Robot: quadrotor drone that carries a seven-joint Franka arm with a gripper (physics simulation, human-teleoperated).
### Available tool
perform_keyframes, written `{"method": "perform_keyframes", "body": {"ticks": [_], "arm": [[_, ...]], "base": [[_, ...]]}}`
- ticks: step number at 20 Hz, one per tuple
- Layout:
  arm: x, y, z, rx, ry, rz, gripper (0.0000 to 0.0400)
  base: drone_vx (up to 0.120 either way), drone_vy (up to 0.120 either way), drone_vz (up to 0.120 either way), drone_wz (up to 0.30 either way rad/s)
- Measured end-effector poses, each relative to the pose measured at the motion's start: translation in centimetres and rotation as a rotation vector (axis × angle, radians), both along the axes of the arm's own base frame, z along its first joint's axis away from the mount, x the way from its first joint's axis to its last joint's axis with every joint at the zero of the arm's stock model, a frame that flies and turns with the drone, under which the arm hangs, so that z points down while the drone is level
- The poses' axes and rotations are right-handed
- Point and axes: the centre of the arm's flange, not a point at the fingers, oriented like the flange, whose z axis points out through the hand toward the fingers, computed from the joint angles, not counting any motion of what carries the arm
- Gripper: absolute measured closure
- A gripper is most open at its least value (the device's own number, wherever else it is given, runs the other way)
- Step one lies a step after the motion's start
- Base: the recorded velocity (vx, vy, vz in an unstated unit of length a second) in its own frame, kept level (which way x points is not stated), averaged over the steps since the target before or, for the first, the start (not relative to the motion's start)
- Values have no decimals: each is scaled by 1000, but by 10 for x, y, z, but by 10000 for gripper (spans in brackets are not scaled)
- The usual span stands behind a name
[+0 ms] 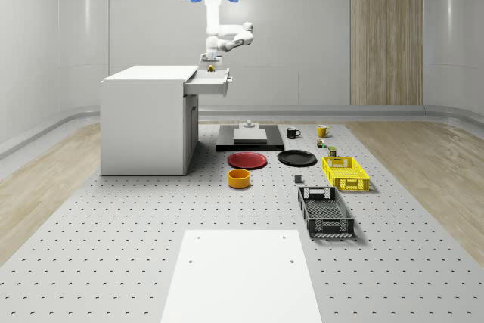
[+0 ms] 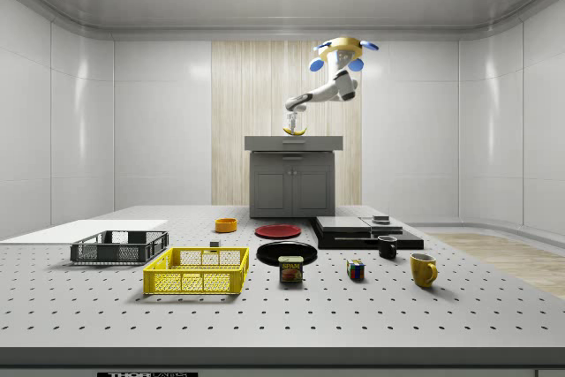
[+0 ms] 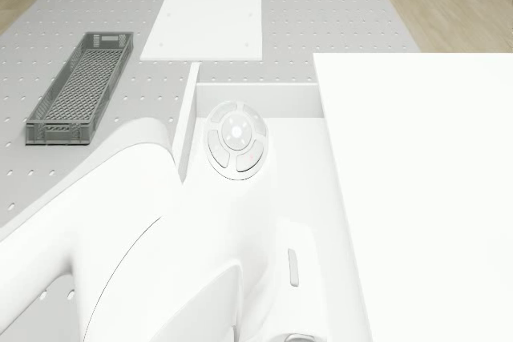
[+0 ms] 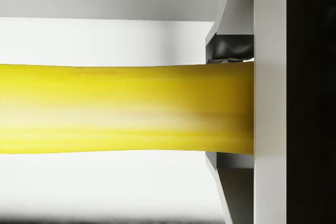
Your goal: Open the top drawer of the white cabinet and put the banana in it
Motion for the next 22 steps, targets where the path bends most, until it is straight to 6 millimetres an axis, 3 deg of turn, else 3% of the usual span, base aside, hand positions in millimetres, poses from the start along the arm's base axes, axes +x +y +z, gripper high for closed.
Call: {"method": "perform_keyframes", "body": {"ticks": [16, 17, 20, 22], "arm": [[0, 0, 66, 0, -1, -9, 210], [0, 0, 69, 0, 0, -9, 194], [0, 0, 74, 3, 1, 5, 92], [0, 0, 71, 4, 1, 12, 56]], "base": [[0, 0, 0, 0], [0, 0, 0, 0], [0, 0, 0, 0], [0, 0, 0, 0]]}}
